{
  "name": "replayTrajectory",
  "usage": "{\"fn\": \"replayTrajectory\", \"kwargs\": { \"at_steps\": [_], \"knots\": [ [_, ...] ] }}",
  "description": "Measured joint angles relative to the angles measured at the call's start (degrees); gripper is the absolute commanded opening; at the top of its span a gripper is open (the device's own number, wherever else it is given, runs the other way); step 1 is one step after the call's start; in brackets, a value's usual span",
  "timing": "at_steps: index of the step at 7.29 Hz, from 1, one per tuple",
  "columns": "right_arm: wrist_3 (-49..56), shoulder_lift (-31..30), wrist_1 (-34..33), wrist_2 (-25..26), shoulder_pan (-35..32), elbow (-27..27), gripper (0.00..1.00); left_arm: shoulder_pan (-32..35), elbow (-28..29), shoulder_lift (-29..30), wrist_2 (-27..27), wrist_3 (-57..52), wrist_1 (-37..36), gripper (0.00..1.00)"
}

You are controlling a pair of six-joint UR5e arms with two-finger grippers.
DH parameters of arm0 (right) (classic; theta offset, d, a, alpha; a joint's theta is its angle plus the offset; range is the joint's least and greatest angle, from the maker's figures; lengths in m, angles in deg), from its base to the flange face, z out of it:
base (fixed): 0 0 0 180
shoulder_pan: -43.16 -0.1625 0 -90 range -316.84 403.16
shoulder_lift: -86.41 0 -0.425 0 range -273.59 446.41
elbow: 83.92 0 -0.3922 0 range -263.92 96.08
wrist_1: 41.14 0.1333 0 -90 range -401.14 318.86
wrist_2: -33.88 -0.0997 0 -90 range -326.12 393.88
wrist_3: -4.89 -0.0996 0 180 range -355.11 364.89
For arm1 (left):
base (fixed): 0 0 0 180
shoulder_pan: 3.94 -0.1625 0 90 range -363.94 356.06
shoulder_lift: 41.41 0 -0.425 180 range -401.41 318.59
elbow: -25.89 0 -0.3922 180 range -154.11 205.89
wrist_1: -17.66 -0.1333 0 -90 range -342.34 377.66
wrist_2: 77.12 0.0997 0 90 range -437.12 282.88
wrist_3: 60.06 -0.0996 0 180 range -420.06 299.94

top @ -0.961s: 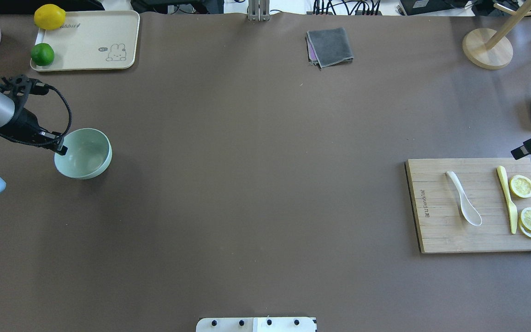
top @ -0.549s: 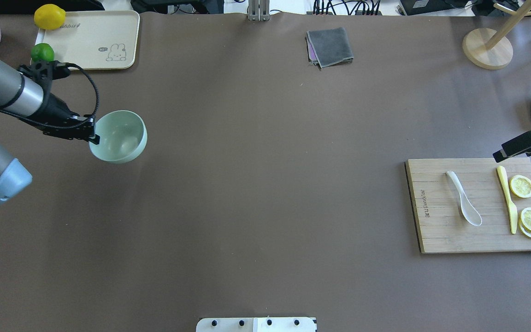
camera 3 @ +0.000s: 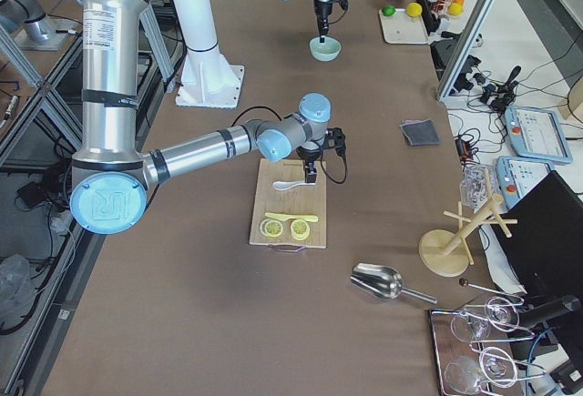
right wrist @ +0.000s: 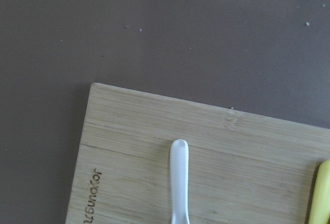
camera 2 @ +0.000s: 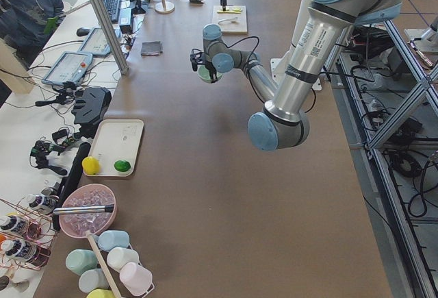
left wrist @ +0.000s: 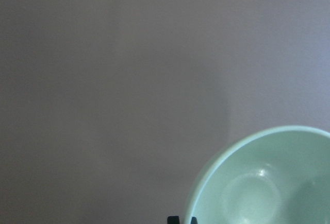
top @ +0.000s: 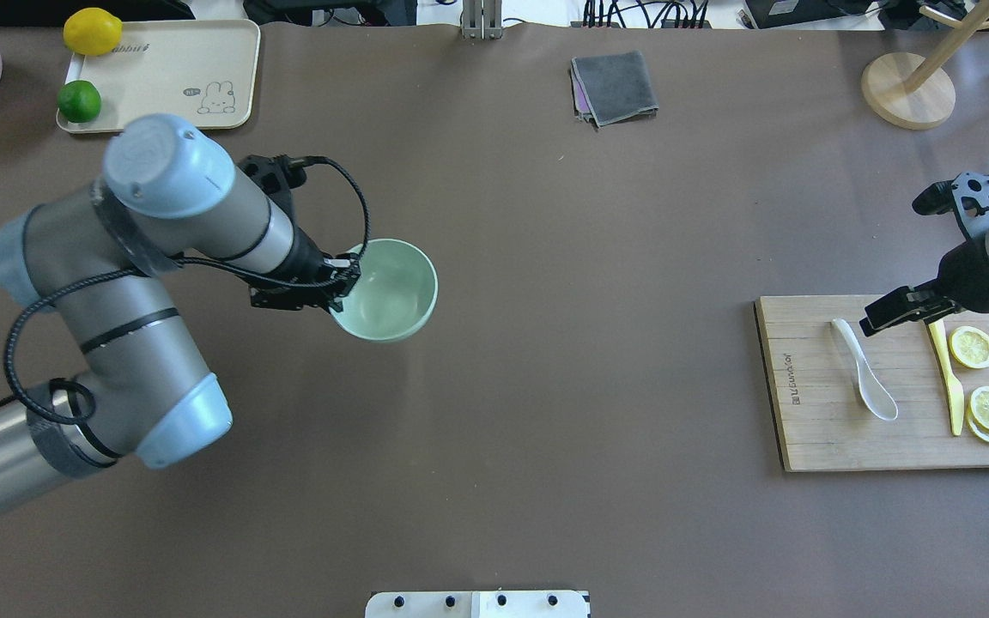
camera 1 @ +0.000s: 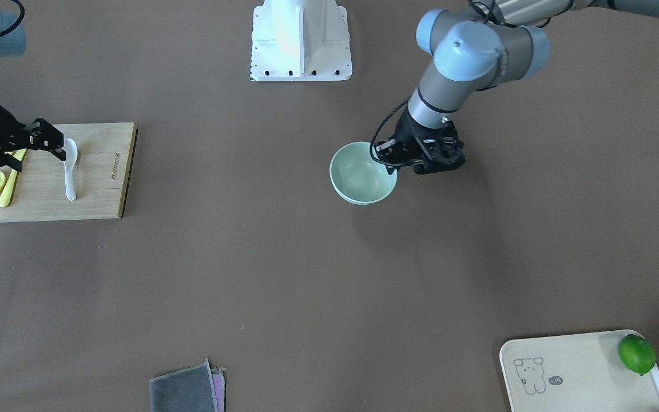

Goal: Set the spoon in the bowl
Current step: 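Slide the bowl toward table center with left gripper while right reaches spoon, then grasp the white spoon handle with the right gripper while the left gripper releases the bowl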

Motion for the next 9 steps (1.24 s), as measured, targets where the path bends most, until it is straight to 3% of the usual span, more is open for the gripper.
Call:
{"fn": "replayTrajectory", "kwargs": {
  "at_steps": [3,6,8,9],
  "knots": [
    [-1.6,3.2,0.1,3.3,3.8,-3.8,0.82,-6.3,6.1,8.9,5.6,6.4,-1.2,0.00],
    [-1.7,4.8,0.1,5.2,5.3,-6.6,0.67,-7.5,9.6,11.5,6.3,8.0,0.6,0.00],
    [-1.6,4.7,0.1,5.4,5.7,-7.1,0.42,-7.6,10.0,11.6,6.3,8.1,0.8,0.00],
    [-1.5,4.5,0.1,5.4,5.7,-7.2,0.28,-7.6,10.1,11.7,6.3,8.1,0.9,0.31]
  ]
}}
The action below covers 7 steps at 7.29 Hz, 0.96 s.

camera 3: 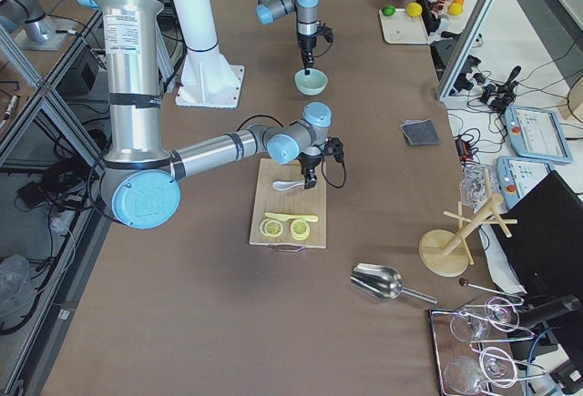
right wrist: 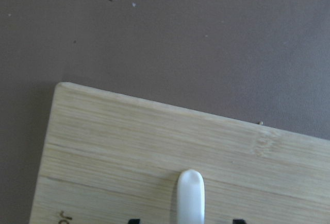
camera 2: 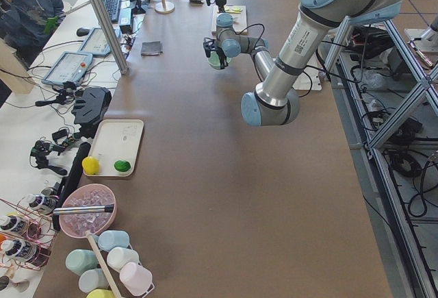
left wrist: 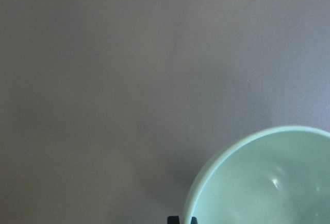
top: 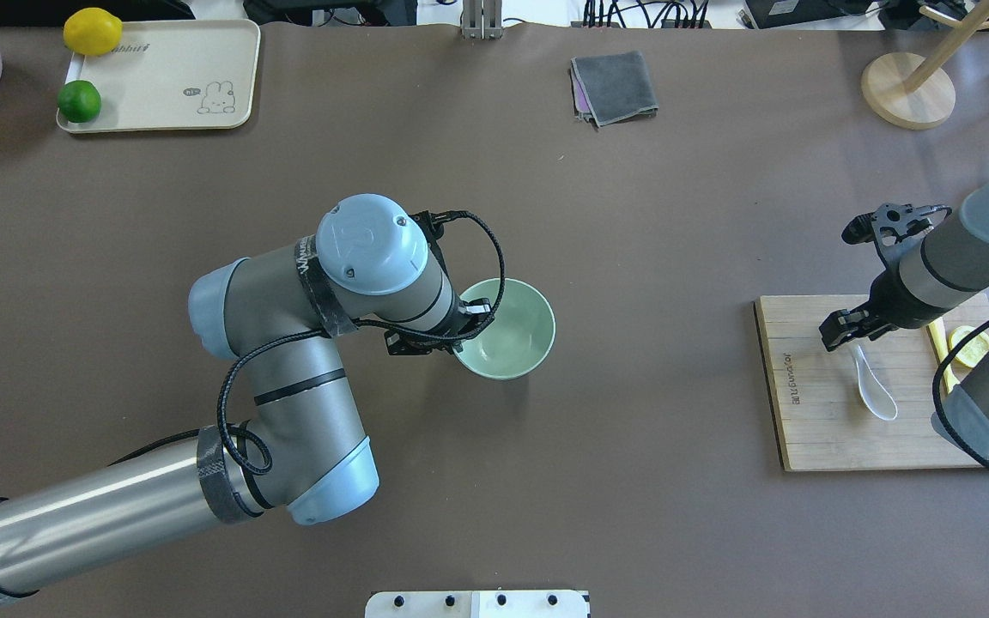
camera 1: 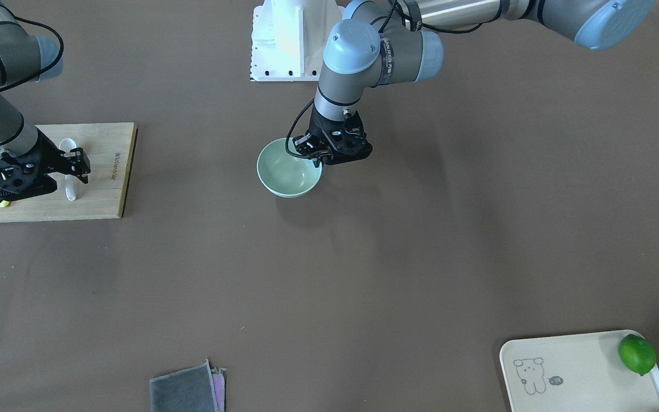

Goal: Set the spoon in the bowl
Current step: 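Grasp the white spoon handle with the right gripper while the left gripper releases the bowl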

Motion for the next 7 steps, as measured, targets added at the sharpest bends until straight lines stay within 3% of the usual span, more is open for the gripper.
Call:
{"fn": "replayTrajectory", "kwargs": {
  "at_steps": [1,2,3,5,7],
  "knots": [
    [0.1,-0.2,0.0,0.0,0.0,-0.1,0.12,0.0,0.0,0.0,0.0,0.0,0.0,0.59],
    [0.1,-0.3,0.0,0.0,0.0,-0.1,0.00,0.0,0.0,0.0,0.1,-0.1,0.0,0.67],
    [0.0,-0.4,0.0,-0.1,0.0,0.0,0.00,0.1,0.0,0.0,0.9,-0.3,-0.1,0.94],
    [-0.3,-0.2,-0.1,-0.5,0.0,0.7,0.00,0.6,-0.5,0.0,2.7,-0.6,-0.1,0.97],
    [-5.1,4.0,-1.6,-0.6,0.0,2.6,0.00,3.9,-3.2,-1.9,1.6,-5.8,-0.1,0.97]
  ]
}}
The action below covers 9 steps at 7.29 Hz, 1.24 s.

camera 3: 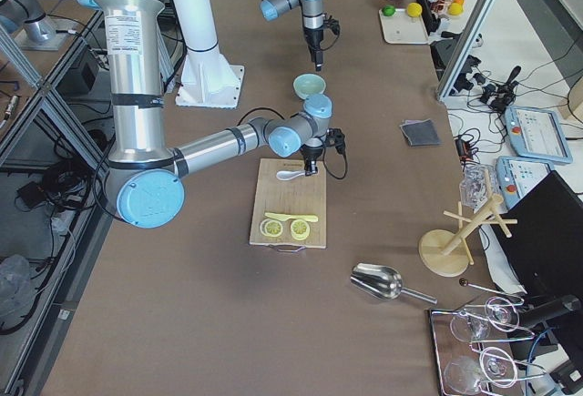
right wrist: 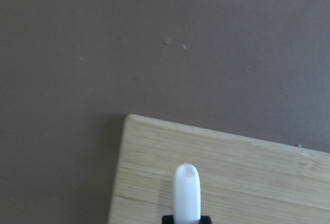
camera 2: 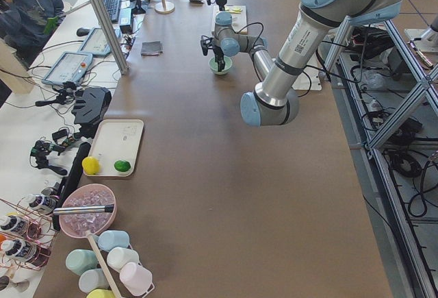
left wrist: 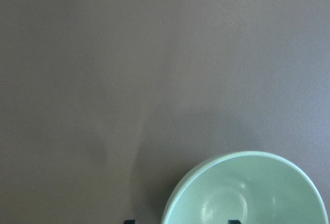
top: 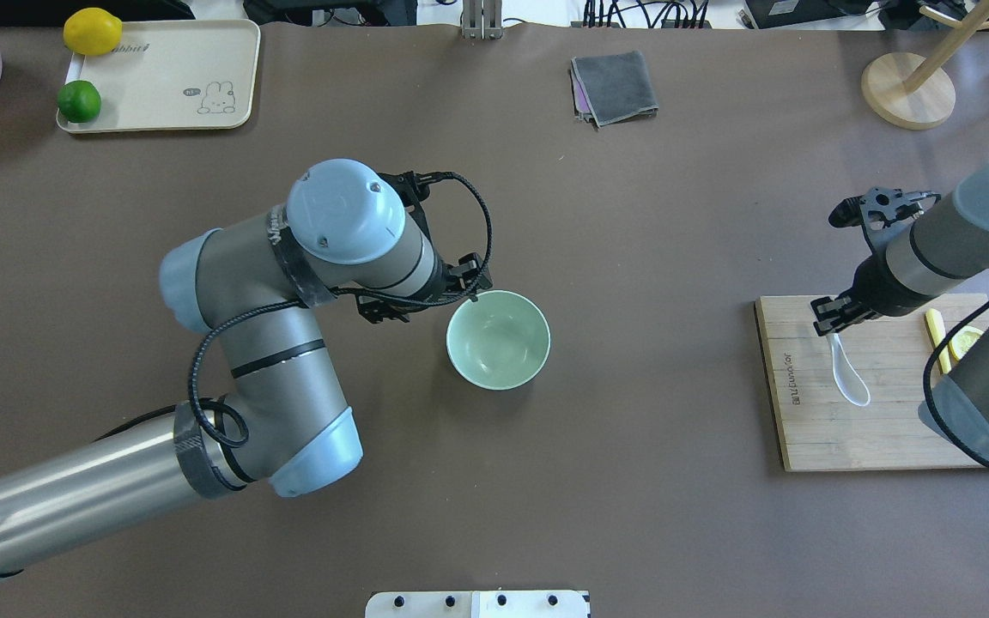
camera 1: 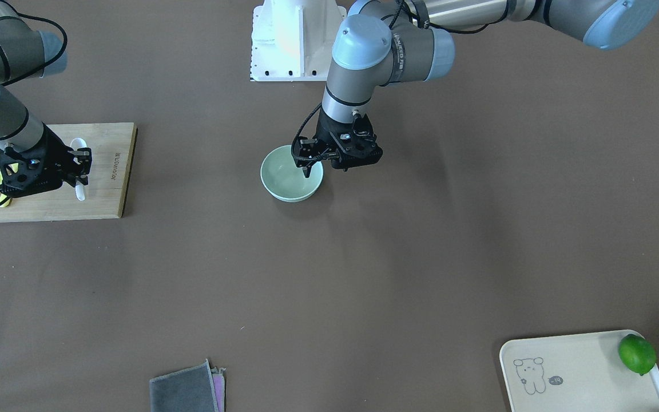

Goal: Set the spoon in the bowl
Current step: 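Grasp the white spoon handle with the right gripper while the left gripper releases the bowl, then carry the spoon with the right gripper over the bowl while the left arm withdraws, then lower the spoon into the bowl and open the right gripper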

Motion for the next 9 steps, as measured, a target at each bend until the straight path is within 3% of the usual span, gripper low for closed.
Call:
{"fn": "replayTrajectory", "kwargs": {
  "at_steps": [3,5,8,9],
  "knots": [
    [-16.0,16.7,-8.7,1.3,2.0,-0.8,0.00,10.3,-9.2,-13.5,-8.7,-15.5,0.8,0.97],
    [-29.6,27.1,-9.7,5.1,5.0,-5.3,0.00,16.3,-9.8,-19.3,-12.1,-23.7,1.5,0.97],
    [-43.4,36.3,-9.5,14.7,12.4,-10.9,0.00,19.4,-7.6,-21.9,-13.1,-29.7,2.4,0.97],
    [-44.4,37.8,-9.4,17.1,14.3,-12.2,0.32,19.5,-7.1,-22.0,-13.2,-29.8,2.7,0.97]
  ]
}}
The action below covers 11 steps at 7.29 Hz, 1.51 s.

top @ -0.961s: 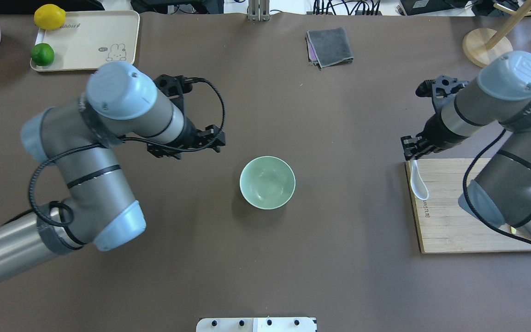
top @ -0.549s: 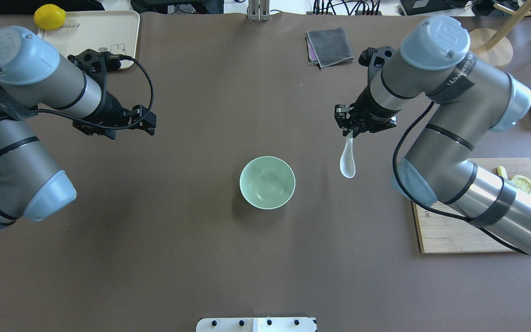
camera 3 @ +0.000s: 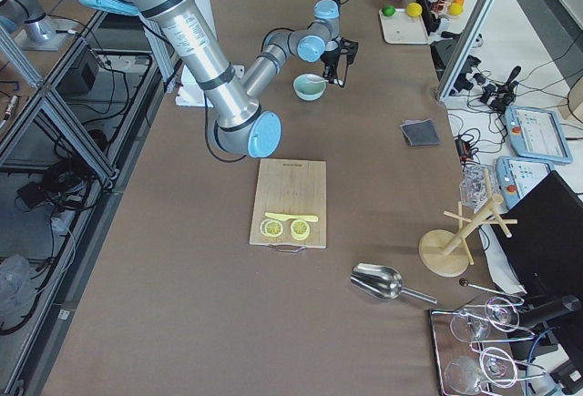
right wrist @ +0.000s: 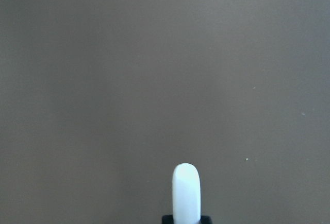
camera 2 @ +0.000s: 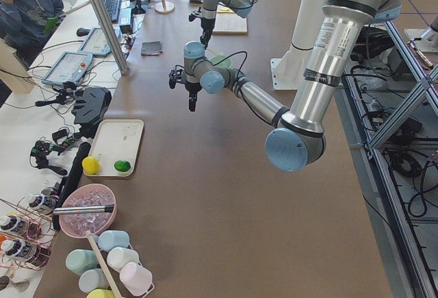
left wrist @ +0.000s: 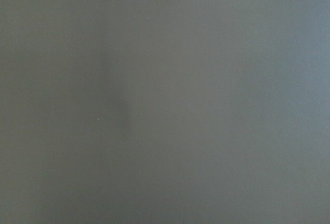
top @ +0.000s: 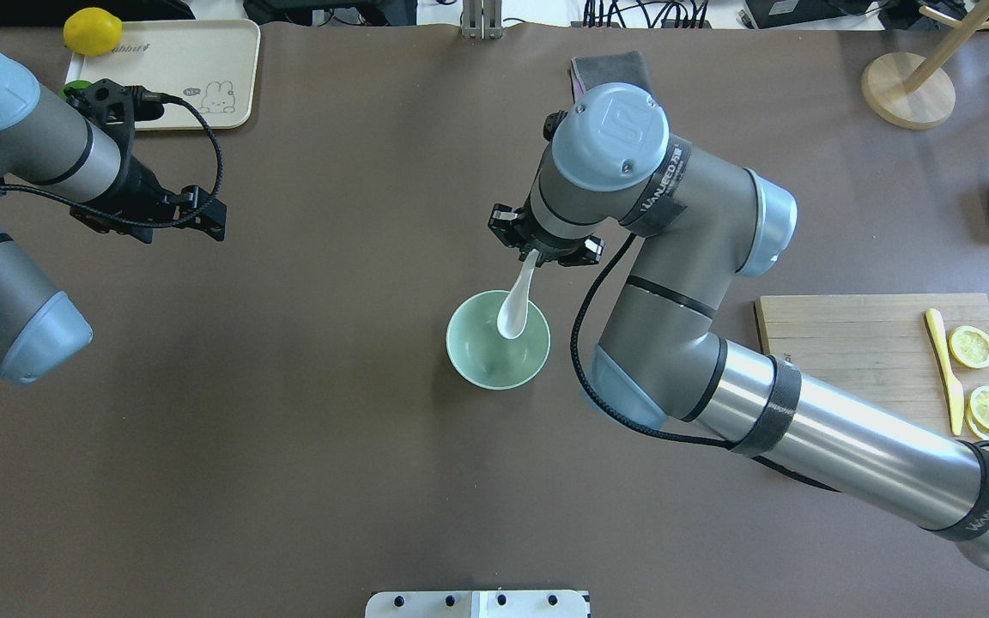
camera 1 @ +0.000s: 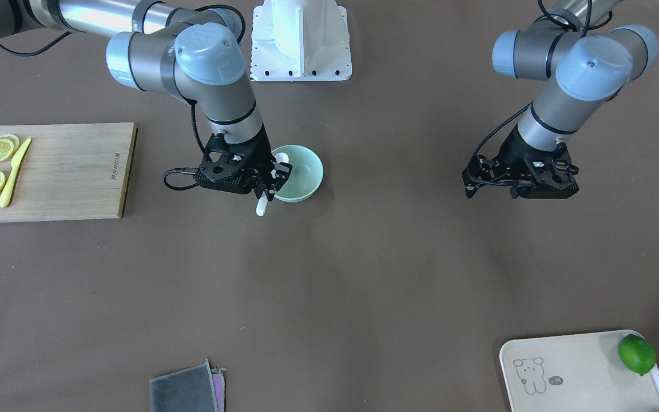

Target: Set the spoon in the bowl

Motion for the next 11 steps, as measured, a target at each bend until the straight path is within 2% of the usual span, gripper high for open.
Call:
{"fn": "replayTrajectory", "kwargs": {
  "at_steps": [1,4,6,8,9,11],
  "knots": [
    [-0.3,0.7,0.4,2.1,1.4,-0.8,0.99,0.0,0.2,0.0,0.0,0.1,0.1,0.97],
    [0.1,0.2,1.7,4.4,1.9,-0.8,1.00,-0.1,0.5,0.2,0.0,0.6,0.3,0.97],
    [3.7,-4.7,1.4,1.7,-1.5,4.1,1.00,0.3,-0.2,-0.1,0.1,1.2,0.4,0.97],
    [15.7,-15.5,1.2,-6.7,-10.0,11.4,1.00,3.5,-0.4,-1.8,0.0,-4.3,0.0,0.97],
    [24.0,-21.1,1.1,-12.2,-15.7,13.8,1.00,6.9,-0.3,-3.9,-1.0,-10.9,-0.3,0.97],
    [41.7,-30.9,1.0,-20.7,-26.7,15.7,1.00,15.3,0.1,-10.1,-6.4,-27.3,-0.6,0.97]
  ]
}}
